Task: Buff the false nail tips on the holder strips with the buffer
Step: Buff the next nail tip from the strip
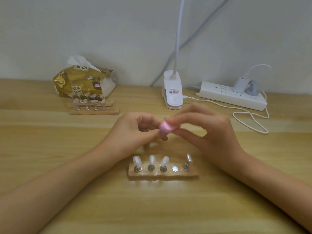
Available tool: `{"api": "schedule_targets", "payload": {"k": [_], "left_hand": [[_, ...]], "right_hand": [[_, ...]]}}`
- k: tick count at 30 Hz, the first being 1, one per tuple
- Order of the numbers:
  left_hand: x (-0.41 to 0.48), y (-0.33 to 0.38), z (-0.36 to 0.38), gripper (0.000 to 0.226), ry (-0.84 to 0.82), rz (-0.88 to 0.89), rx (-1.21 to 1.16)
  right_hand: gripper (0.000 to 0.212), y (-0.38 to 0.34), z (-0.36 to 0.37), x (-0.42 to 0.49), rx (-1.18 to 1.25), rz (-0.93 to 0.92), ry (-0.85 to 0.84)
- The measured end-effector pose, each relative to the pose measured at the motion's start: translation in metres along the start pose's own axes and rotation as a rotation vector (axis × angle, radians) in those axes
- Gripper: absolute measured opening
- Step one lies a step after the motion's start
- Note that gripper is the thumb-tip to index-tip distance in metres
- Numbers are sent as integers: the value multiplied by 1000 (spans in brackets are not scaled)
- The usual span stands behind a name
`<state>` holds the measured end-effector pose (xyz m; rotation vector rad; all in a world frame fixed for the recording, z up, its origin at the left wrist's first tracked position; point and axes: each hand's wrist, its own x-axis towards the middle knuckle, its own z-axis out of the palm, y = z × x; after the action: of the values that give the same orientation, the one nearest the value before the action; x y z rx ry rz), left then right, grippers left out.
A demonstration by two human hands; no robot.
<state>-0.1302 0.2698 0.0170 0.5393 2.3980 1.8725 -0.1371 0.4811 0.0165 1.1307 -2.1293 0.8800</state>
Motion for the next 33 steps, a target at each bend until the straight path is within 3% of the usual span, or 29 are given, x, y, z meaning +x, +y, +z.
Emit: {"api": "schedule_targets", "payload": {"k": [8, 13, 15, 18, 33], "left_hand": [[0, 1, 0, 18, 7, 8, 0], [1, -1, -1, 3, 16, -9, -11], [0, -1, -1, 3, 12, -8, -6], [0, 0, 0, 13, 19, -8, -2], [1, -1, 0, 5, 6, -1, 32]], "right_hand": [[16, 0, -1, 1, -5, 75, 25], [17, 0, 3, 0, 2, 20, -5], [19, 3, 1, 1, -16, 63, 23], [17, 1, 2, 0, -15, -18, -17], [16, 4, 1, 3, -49, -9, -10]]}}
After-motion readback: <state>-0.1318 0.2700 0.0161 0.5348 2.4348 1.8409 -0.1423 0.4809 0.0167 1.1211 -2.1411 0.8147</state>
